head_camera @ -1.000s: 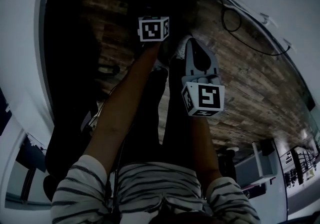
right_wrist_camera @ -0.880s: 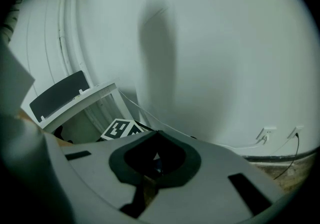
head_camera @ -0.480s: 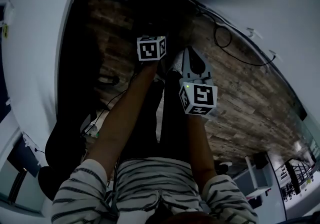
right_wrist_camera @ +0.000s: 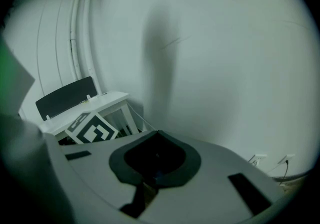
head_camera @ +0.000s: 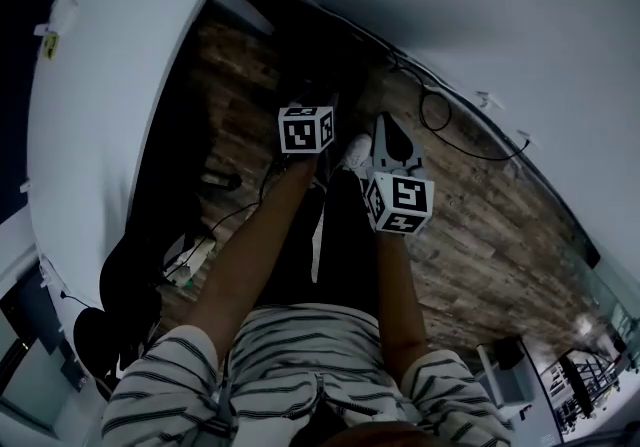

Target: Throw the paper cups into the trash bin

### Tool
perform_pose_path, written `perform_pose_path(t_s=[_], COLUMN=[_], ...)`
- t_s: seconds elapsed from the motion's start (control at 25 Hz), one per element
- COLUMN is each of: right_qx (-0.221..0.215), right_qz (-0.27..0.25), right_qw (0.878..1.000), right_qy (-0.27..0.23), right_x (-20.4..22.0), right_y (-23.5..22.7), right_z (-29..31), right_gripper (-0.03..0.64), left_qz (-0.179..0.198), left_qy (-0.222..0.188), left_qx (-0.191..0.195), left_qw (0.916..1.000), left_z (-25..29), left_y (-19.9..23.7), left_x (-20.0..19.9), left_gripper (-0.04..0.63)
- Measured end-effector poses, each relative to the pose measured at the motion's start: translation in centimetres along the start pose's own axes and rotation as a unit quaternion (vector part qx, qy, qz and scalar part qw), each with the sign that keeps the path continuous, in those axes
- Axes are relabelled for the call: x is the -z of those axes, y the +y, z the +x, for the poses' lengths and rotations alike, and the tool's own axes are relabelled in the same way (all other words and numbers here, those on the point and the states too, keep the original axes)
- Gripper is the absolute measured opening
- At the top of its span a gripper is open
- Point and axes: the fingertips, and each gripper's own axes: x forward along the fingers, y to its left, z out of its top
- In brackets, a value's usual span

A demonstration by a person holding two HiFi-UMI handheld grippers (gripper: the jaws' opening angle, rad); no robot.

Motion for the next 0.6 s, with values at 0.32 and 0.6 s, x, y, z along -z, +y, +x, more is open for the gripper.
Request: perform_pose_path(t_s=[0.32,0.6], right_qx=[-0.008,-0.028], right_qz=[-0.014,-0.025], right_qw=[1.000,0.998], right_qy=[-0.025,-0.055], right_x=[-4.9,-9.2], right_y=[1.3,2.9], right_z=[-2.3,-3.4], right_gripper=[0.017,0.018], left_qz=[0.009,0.026], left_qy=[-0.052,-0.097], left_qx=[0.012,0.017], left_qw=[0.9985,0.9948], left_z=[-6.9,-11.6], left_y=[-2.6,-4.7], left_x=[-3.4,-6.9], left_gripper=[0.065,0.025])
